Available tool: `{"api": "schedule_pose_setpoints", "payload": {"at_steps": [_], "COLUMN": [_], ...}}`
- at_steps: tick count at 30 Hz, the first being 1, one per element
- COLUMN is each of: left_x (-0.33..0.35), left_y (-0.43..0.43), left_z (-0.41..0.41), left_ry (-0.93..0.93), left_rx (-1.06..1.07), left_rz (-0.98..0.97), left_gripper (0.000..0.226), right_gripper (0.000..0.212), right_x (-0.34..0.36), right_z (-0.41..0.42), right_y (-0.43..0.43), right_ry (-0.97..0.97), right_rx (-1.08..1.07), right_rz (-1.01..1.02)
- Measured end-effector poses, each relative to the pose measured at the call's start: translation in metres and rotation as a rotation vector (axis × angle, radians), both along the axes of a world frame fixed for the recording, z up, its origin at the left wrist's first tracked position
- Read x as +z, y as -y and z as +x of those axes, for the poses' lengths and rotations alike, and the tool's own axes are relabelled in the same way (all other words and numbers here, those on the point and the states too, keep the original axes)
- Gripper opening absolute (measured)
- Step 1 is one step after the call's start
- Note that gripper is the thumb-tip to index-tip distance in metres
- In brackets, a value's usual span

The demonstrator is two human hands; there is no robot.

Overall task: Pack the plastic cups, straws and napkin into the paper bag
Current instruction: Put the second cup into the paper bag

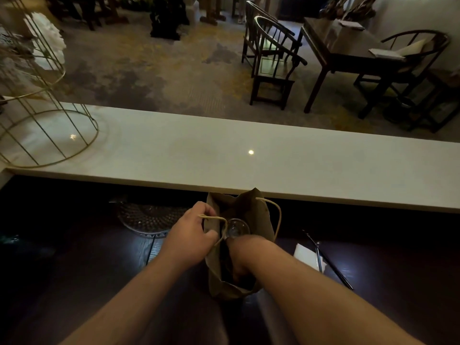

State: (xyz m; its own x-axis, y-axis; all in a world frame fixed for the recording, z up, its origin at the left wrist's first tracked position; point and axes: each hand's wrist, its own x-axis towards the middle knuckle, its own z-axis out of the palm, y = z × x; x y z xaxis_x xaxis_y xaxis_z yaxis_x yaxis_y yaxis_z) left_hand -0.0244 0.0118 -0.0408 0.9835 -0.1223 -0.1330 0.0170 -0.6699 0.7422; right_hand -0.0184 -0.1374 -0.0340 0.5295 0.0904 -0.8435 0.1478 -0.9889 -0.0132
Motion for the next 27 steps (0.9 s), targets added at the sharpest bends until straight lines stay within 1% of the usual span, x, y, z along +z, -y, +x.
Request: {"api": "schedule_pose_setpoints", "payload": {"at_steps": [3,8,10,13,17,20,23,27], "left_x": [-0.001,0.0,0.0,0.0,-0.002,-0.004,-0.006,-0.006], "left_y": [0.0,0.001,0.001,0.001,0.001,0.001,0.0,0.001], "left_z": [0.0,0.001,0.001,0.001,0.001,0.003,0.002,0.001], "left_ry": [0.0,0.0,0.004,0.01,0.02,0.029,0.027,0.036], "left_rx": [0.004,0.004,0.002,-0.001,-0.003,0.007,0.005,0.0], "left_rz": [0.0,0.008,0.013,0.003,0.0,-0.008,-0.015,-0.007], "left_gripper": [0.029,0.03,0.03,0.028,0.028,0.027,0.027,0.028], "right_gripper": [0.095,0.095,0.092,0.077,0.054,0.043,0.041,0.043], "right_x": [-0.007,-0.016,-0.02,-0.028,-0.034,-0.044,-0.053,-0.058], "right_z": [0.003,0.011,0.012,0.012,0.006,0.002,0.003,0.002], "right_y": [0.0,-0.005,-0.006,-0.007,-0.01,-0.011,-0.012,-0.011], "right_ry": [0.004,-0.015,-0.023,-0.008,0.139,0.188,0.194,0.218], "right_rx": [-0.053,-0.078,-0.082,-0.087,-0.065,-0.101,-0.218,-0.216], "right_rz": [0.015,-0.015,-0.013,0.014,0.072,0.08,0.118,0.129]}}
